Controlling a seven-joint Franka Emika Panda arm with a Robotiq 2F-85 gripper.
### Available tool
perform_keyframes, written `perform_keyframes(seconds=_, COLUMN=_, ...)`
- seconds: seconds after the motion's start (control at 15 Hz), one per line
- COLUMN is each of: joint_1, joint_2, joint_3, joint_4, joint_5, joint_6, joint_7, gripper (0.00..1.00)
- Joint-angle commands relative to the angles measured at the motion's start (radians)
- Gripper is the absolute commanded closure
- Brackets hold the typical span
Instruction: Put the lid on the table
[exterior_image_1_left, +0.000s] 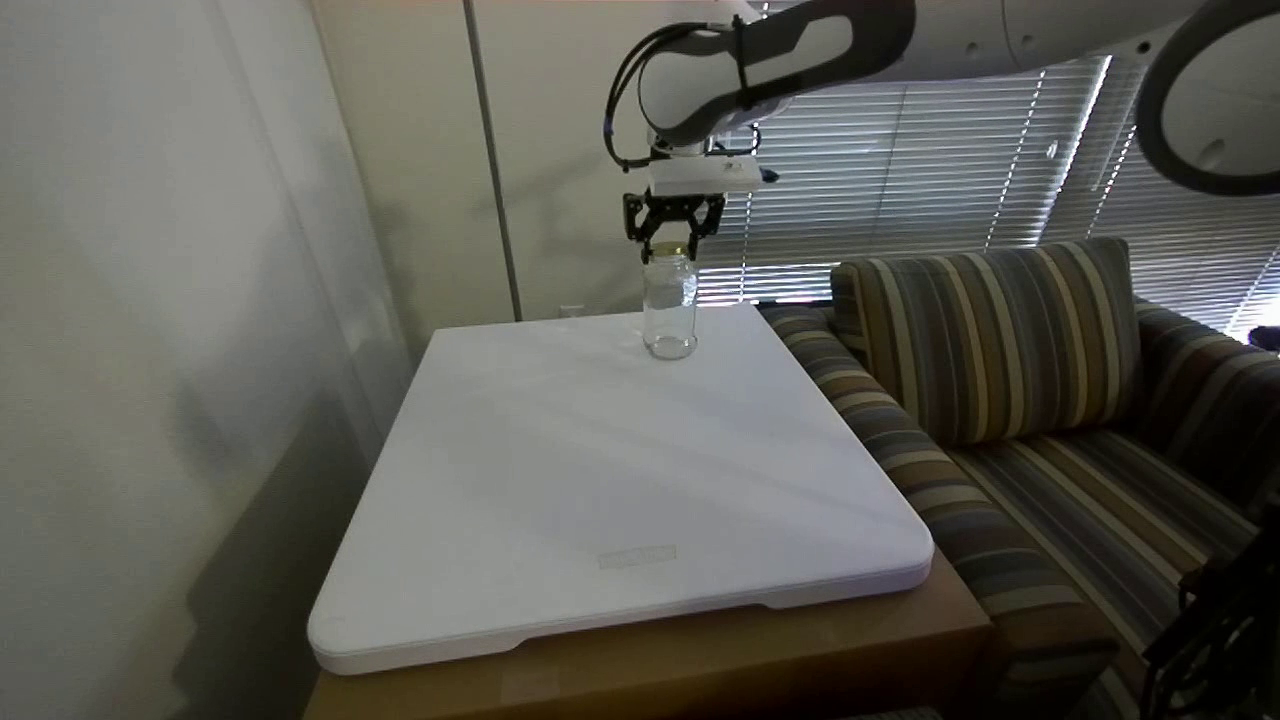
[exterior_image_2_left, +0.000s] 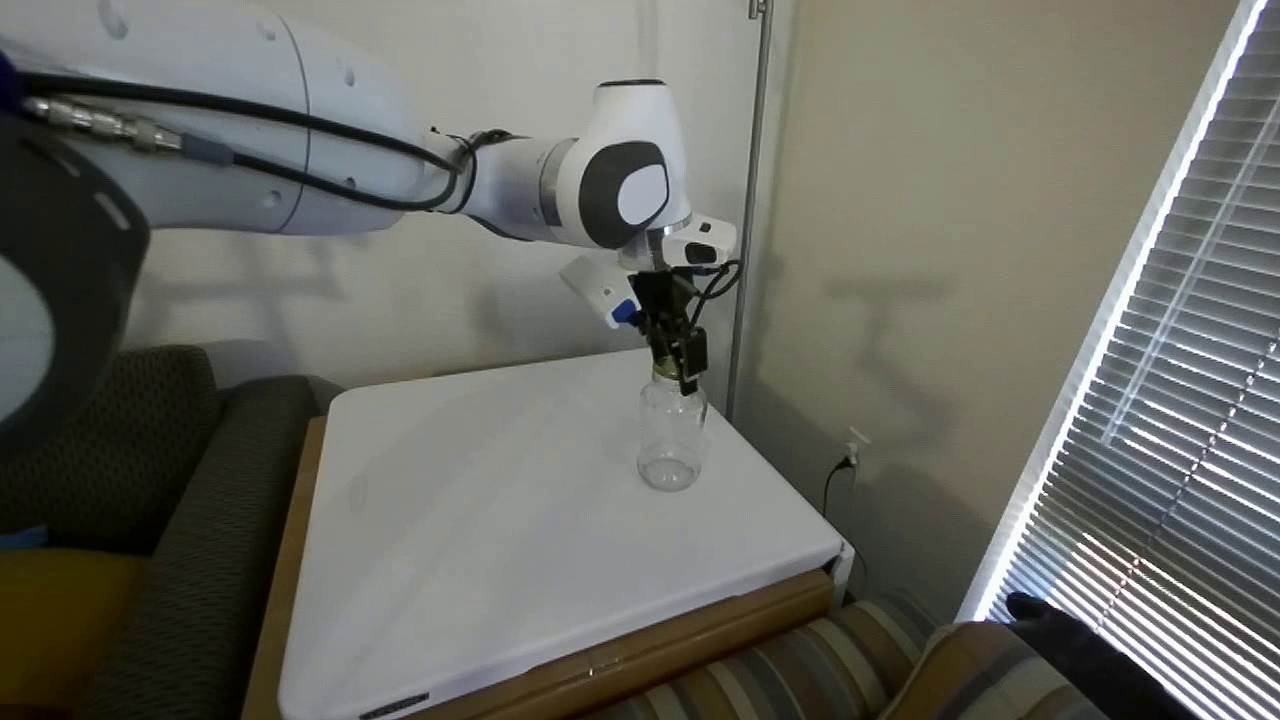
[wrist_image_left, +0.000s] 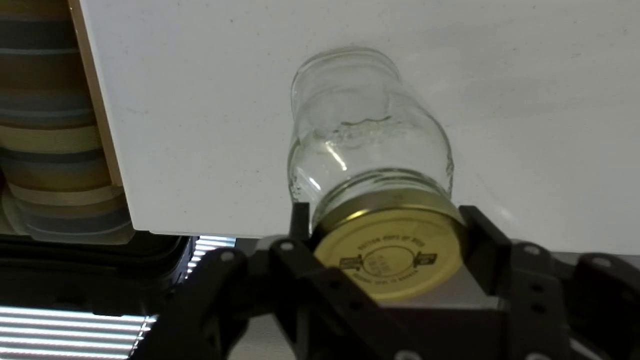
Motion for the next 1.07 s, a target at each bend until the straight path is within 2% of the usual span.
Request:
perform_keyframes(seconds=0.0, joint_1=0.0, joint_2=0.006, joint_3=-0.008, joint_4=0.014, joint_5=-0.012, joint_6=0.006, joint_7=-0.02, gripper=0.44)
perform_keyframes(seconds=0.2, joint_1=0.002, joint_2=0.003, joint_3=-0.006, joint_4=0.012, joint_5=-0.012, joint_6=-0.008, joint_7=-0.017, gripper=0.53)
perform_keyframes(seconds=1.0, joint_1=0.023, joint_2=-0.001, joint_3=-0.012, joint_4=0.02, joint_5=-0.017, joint_6=-0.048, joint_7=0.0, gripper=0.53)
